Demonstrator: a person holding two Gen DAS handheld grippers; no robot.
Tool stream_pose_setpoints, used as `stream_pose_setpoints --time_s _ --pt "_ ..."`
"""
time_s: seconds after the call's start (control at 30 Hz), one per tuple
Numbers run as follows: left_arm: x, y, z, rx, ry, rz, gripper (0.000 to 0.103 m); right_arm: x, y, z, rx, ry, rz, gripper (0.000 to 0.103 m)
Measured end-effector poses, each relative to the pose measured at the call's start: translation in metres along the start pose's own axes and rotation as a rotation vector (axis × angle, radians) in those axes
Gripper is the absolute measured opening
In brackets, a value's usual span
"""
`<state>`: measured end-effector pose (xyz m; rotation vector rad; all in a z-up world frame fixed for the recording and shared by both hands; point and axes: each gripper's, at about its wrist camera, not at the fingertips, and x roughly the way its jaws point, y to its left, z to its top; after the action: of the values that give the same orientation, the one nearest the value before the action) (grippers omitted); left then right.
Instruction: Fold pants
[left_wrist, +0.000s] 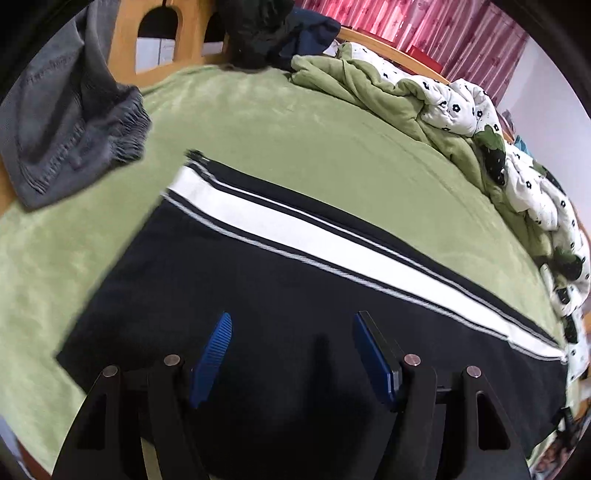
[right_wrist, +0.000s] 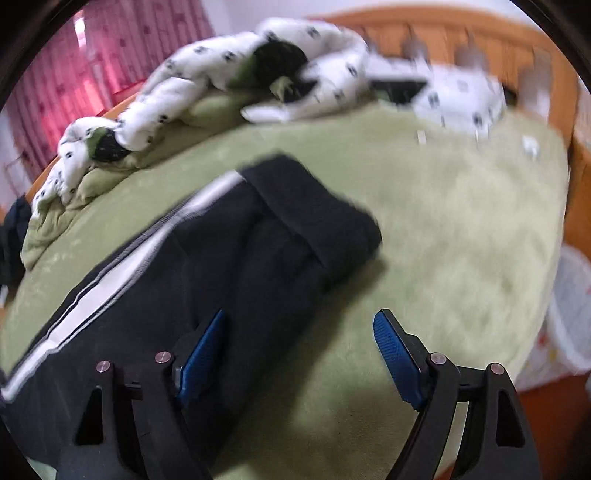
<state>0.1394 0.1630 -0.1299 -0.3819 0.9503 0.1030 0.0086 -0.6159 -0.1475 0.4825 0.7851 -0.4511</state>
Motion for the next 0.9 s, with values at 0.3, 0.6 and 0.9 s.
stream_pose_setpoints --time_s 0.3,0.6,0.9 --pt "0.004 -0.016 0.001 -0.01 -0.014 0.044 0.066 0.066 0.003 0.039 0.221 0.064 0.254 0.016" --pt "-0.008 0.001 -0.006 -0.027 -0.014 0.041 0.066 0.041 0.014 0.078 -0.097 -0.026 0.249 0.031" --pt "-0.045 0.03 -0.012 0.05 -0.051 0.049 0.066 0.026 -0.011 0.014 -0.139 0.067 0.085 0.05"
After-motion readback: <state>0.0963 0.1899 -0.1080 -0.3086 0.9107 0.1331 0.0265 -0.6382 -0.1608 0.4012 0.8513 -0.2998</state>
